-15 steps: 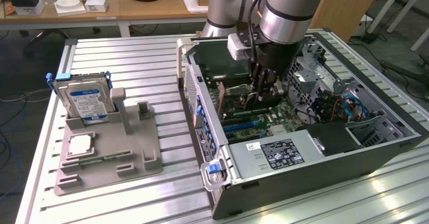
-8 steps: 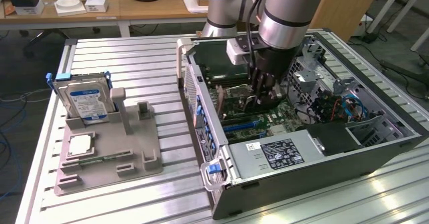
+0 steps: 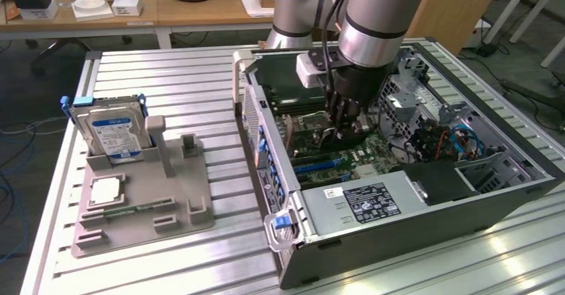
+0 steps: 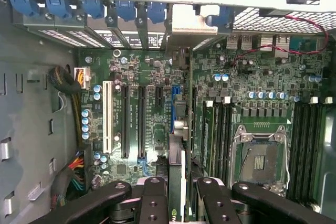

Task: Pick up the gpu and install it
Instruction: 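Insert the gpu into the slot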

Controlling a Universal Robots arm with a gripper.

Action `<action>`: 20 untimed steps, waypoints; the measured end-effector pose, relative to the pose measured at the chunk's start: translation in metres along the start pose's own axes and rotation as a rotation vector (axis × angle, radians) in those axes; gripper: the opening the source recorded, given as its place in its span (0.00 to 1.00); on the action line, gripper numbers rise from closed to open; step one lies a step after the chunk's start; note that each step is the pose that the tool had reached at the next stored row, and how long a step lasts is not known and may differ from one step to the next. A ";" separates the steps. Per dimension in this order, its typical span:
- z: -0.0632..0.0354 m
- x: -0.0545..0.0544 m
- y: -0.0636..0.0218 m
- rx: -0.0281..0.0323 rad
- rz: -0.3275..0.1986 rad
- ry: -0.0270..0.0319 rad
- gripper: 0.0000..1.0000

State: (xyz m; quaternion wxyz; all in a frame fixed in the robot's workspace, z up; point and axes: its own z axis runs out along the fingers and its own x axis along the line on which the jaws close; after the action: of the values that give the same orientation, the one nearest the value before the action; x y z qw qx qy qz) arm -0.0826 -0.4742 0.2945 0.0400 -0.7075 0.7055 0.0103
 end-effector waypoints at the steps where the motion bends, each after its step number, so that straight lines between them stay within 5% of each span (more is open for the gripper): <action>1: 0.0005 0.000 0.0001 -0.0001 0.000 0.0001 0.26; 20: 0.0111 0.002 0.0052 -0.0001 0.000 0.0000 0.26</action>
State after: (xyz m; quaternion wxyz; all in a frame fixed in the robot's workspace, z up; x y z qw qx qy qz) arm -0.0873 -0.4756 0.2831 0.0400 -0.7074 0.7056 0.0103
